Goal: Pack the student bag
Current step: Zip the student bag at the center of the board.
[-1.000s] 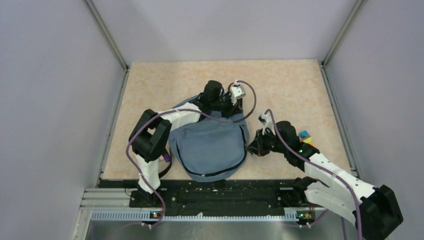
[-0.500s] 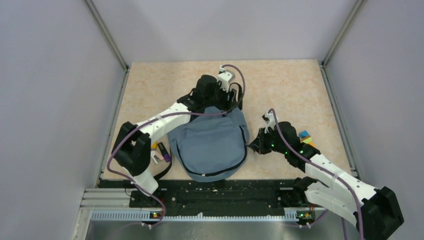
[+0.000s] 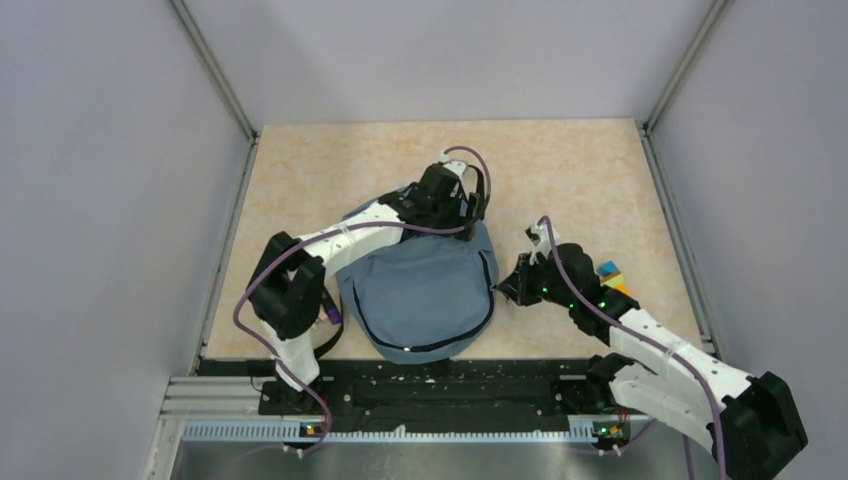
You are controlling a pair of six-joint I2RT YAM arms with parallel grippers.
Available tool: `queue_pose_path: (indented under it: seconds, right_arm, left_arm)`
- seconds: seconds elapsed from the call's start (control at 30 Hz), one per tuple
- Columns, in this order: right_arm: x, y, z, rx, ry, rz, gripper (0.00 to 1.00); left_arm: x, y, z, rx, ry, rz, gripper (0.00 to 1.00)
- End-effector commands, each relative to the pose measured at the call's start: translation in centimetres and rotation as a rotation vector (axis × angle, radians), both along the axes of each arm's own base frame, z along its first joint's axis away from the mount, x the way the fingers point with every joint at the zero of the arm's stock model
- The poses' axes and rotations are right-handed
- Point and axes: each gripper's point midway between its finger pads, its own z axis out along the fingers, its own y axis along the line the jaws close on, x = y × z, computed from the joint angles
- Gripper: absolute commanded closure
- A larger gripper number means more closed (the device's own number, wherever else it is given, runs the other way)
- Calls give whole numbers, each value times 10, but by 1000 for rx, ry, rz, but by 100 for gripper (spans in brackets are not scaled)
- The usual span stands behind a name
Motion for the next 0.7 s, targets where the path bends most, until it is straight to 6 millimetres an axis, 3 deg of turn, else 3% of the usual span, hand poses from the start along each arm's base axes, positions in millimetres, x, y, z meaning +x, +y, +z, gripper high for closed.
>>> queue_pose_path:
  seconds: [0.0,0.07,0.17,0.23,0.43,0.67]
  right_arm:
    - [-5,14,10,37,-45,91,100]
    - [-10,14,10,26,-43,125,100]
    - [-17,12,4,-6,-33,153,100]
    - [-22,11,0,-19,-20,164,100]
    - [-40,17,-6,2,31,210,100]
    - [-55,28,26,110,38,269,100]
  left_arm:
    - [7,3,-19,86,67,39,20]
    - [10,2,-28,109,79,36,53]
    - [16,1,-37,125,78,44,84]
    - [21,2,-36,132,63,64,97]
    - [38,1,-17,106,-26,93,100]
    - [66,4,12,49,-165,116,100]
